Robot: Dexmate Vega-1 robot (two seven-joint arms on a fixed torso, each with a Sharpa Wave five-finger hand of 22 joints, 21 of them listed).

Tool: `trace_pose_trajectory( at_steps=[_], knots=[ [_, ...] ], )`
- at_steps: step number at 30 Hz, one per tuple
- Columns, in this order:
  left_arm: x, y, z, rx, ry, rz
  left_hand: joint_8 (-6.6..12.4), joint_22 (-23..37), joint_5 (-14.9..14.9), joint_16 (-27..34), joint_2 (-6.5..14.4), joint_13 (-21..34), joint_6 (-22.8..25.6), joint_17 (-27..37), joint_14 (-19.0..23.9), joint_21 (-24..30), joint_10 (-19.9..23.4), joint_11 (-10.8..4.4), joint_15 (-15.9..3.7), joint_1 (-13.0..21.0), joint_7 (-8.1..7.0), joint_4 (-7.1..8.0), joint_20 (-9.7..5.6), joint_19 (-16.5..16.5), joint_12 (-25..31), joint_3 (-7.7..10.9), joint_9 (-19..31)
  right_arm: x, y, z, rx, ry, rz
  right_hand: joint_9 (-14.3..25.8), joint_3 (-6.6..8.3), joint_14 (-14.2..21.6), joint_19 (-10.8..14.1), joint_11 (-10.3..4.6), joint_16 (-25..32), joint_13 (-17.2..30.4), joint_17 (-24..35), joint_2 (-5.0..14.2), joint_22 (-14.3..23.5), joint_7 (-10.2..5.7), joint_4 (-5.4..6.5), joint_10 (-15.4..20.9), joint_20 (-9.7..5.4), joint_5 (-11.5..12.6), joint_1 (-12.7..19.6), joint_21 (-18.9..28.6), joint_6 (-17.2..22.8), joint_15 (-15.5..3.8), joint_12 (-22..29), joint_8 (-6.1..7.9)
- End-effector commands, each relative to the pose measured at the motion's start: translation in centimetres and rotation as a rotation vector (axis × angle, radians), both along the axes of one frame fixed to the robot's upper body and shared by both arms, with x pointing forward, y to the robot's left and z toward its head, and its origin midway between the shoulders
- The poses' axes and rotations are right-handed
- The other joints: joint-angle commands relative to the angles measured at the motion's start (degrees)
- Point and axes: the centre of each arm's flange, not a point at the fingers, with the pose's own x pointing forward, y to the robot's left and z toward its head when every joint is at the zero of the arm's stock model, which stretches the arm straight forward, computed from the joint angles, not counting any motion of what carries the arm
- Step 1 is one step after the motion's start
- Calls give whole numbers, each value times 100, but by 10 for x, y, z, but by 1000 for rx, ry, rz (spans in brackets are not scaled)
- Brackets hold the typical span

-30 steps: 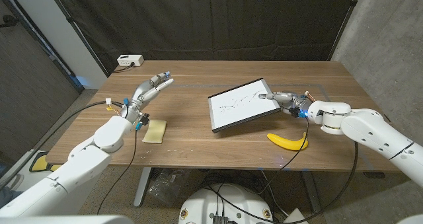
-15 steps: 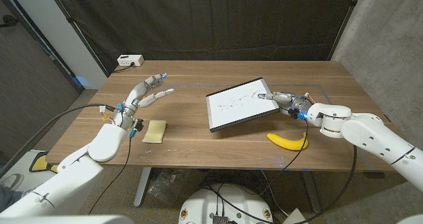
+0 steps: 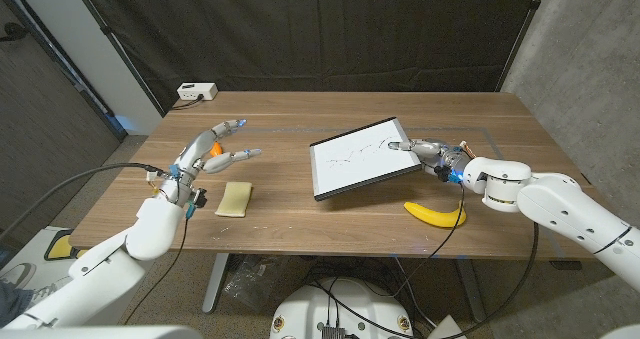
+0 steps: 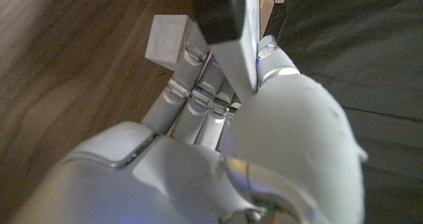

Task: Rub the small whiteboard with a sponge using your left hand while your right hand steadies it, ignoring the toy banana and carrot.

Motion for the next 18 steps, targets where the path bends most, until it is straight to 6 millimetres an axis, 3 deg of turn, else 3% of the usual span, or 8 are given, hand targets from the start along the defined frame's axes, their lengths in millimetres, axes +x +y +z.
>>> trace_pose_trajectory(
  at_steps=[1, 10, 18],
  knots=[
    [-25, 5, 5, 129, 71, 160, -2, 10, 36, -13, -4, 8, 14, 7, 31, 29, 50, 1, -452, 81, 2, -50, 19, 60, -16, -8, 19, -8, 5, 1, -2, 9, -6, 14, -35, 285, 55, -28, 20, 21, 15, 539, 1, -34, 0, 19, -68, 23, 557, 49, 17, -300, -21, -18],
    [-30, -4, 12, 298, 194, 243, -66, 11, 59, -61, 6, 10, -64, 10, -3, 4, -5, 44, -459, 124, -4, -52, 31, 56, -81, -25, 20, -10, 8, 7, -45, -1, -12, 19, -55, 285, 29, -36, 34, 23, 5, 540, -2, -46, 2, 32, -67, 24, 560, 93, 22, -298, -42, -43],
    [-40, -4, 17, 387, 266, 315, -132, 12, 87, -114, 24, 12, -148, 12, -59, -15, -65, -22, -485, 196, -31, -64, 63, 74, -146, -33, 22, -7, 13, 6, -54, 8, -13, 38, -67, 269, -14, -47, 32, 27, -11, 550, 0, -49, 2, 10, -68, 25, 568, 131, 17, -296, -76, -61]
  ],
)
